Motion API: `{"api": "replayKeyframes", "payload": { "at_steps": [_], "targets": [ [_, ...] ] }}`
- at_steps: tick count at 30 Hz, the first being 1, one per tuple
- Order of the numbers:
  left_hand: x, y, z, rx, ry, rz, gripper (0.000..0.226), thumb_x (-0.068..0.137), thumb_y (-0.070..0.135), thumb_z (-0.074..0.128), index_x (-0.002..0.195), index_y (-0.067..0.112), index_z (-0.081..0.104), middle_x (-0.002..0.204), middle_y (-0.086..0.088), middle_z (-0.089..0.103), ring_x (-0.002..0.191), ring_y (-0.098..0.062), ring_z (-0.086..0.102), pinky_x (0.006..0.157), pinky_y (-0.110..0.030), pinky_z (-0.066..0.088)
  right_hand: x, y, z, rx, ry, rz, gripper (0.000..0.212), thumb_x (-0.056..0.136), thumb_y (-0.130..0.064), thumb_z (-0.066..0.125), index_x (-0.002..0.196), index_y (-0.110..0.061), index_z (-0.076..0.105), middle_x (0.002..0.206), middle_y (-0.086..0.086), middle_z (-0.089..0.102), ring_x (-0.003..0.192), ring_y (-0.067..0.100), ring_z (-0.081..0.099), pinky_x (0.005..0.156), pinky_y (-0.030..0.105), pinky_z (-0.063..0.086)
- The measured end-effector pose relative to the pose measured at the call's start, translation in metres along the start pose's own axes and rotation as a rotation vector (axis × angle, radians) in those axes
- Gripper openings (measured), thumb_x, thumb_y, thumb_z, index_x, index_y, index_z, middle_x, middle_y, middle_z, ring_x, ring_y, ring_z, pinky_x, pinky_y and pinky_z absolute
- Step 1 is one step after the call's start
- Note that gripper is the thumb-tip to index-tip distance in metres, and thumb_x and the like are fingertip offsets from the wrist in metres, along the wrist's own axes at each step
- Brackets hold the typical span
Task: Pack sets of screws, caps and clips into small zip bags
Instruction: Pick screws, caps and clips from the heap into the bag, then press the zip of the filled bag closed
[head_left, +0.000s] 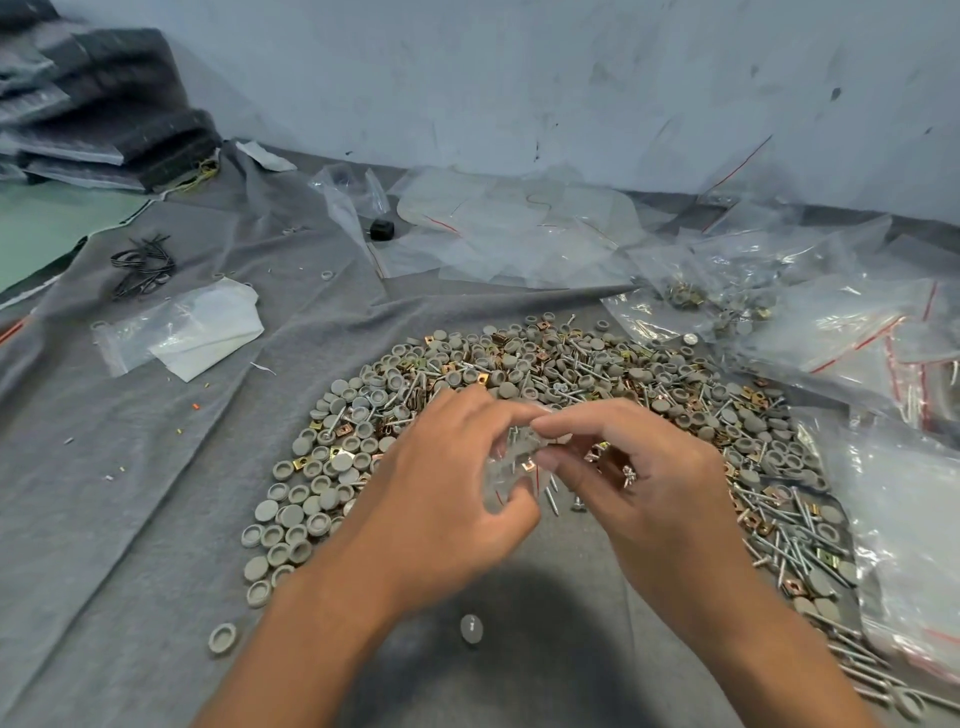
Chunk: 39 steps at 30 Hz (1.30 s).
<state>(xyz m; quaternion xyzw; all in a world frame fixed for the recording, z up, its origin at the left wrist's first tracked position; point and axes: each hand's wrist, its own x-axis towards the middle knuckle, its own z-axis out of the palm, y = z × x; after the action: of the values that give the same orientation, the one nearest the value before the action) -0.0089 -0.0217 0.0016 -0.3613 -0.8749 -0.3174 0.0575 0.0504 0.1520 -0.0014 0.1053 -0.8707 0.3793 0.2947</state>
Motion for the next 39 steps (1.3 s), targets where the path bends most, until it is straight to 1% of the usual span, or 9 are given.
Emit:
{"api": "replayKeyframes", "payload": {
  "at_steps": [6,8,12,16,21,25,32,36,39],
  "targets": [
    [-0.001,0.0,0.001,-0.013,-0.002,0.001,0.046,0.084,0.037,0.061,0.129,0.041,0.055,0.093,0.026,0.043,0.097,-0.005,0.048,0.081,-0.017,0.036,-0.001,-0.003,-0.005,0.125,0.179,0.065,0.014,0.085,-0.022,0.076,0.099,-0.021,0.071,0.092,-0.014,0.07,0.084,0.013,0.069,0.071,0.027,0.056],
    [-0.001,0.001,0.001,-0.018,-0.001,0.001,0.046,0.084,0.039,0.061,0.129,0.041,0.055,0.092,0.024,0.044,0.096,-0.006,0.049,0.081,-0.019,0.038,0.0,-0.005,-0.005,0.117,0.185,0.031,0.015,0.085,-0.017,0.077,0.1,-0.018,0.073,0.093,-0.011,0.072,0.085,0.013,0.07,0.071,0.027,0.056],
    [-0.001,0.002,0.001,-0.025,-0.011,-0.003,0.044,0.084,0.042,0.055,0.128,0.038,0.057,0.092,0.023,0.044,0.097,-0.006,0.048,0.079,-0.019,0.036,-0.002,-0.005,-0.003,-0.035,0.11,-0.052,0.013,0.088,-0.018,0.075,0.1,-0.015,0.075,0.096,-0.013,0.073,0.09,0.002,0.068,0.076,0.014,0.049],
    [-0.003,0.0,0.0,-0.037,0.008,-0.007,0.044,0.085,0.037,0.06,0.129,0.044,0.054,0.093,0.026,0.043,0.098,-0.005,0.048,0.08,-0.012,0.033,0.0,0.005,-0.01,-0.013,0.087,0.047,0.016,0.092,-0.025,0.068,0.107,-0.025,0.07,0.099,-0.019,0.068,0.091,0.005,0.065,0.075,0.012,0.044],
    [-0.003,0.003,-0.001,-0.097,0.055,0.048,0.039,0.087,0.044,0.055,0.126,0.037,0.06,0.094,0.024,0.046,0.097,-0.006,0.05,0.081,-0.016,0.034,0.001,0.013,-0.008,0.028,-0.137,0.144,0.03,0.093,-0.039,0.058,0.123,-0.035,0.063,0.116,-0.023,0.065,0.109,0.004,0.061,0.082,0.015,0.047],
    [-0.004,0.006,-0.005,-0.168,0.094,0.132,0.042,0.082,0.057,0.067,0.121,0.042,0.059,0.1,0.029,0.049,0.098,-0.006,0.054,0.082,-0.015,0.036,0.003,0.009,-0.01,0.14,-0.032,0.139,0.009,0.095,-0.029,0.066,0.103,-0.03,0.069,0.095,-0.017,0.069,0.09,0.008,0.066,0.074,0.013,0.044],
    [-0.004,0.007,0.001,-0.317,0.218,0.089,0.045,0.081,0.045,0.077,0.122,0.045,0.058,0.104,0.026,0.067,0.094,-0.002,0.067,0.079,-0.008,0.045,0.001,0.006,-0.025,0.319,0.079,0.193,0.004,0.098,-0.035,0.065,0.097,-0.033,0.068,0.088,-0.005,0.068,0.075,0.013,0.062,0.064,0.021,0.049],
    [-0.001,-0.002,0.005,-0.492,0.275,-0.044,0.053,0.072,0.055,0.082,0.119,0.048,0.059,0.104,0.022,0.074,0.097,-0.006,0.072,0.082,-0.021,0.055,-0.006,0.011,-0.027,0.312,0.094,0.254,0.005,0.099,-0.032,0.064,0.096,-0.032,0.069,0.084,-0.004,0.067,0.069,0.009,0.058,0.059,0.017,0.045],
    [0.002,-0.012,0.005,-0.621,0.278,-0.14,0.048,0.063,0.058,0.087,0.105,0.041,0.071,0.103,0.013,0.077,0.096,-0.012,0.073,0.082,-0.032,0.058,-0.01,0.011,-0.026,0.294,0.1,0.288,0.015,0.095,-0.046,0.061,0.096,-0.033,0.068,0.084,-0.004,0.066,0.07,0.014,0.057,0.059,0.023,0.046]
  ]
}}
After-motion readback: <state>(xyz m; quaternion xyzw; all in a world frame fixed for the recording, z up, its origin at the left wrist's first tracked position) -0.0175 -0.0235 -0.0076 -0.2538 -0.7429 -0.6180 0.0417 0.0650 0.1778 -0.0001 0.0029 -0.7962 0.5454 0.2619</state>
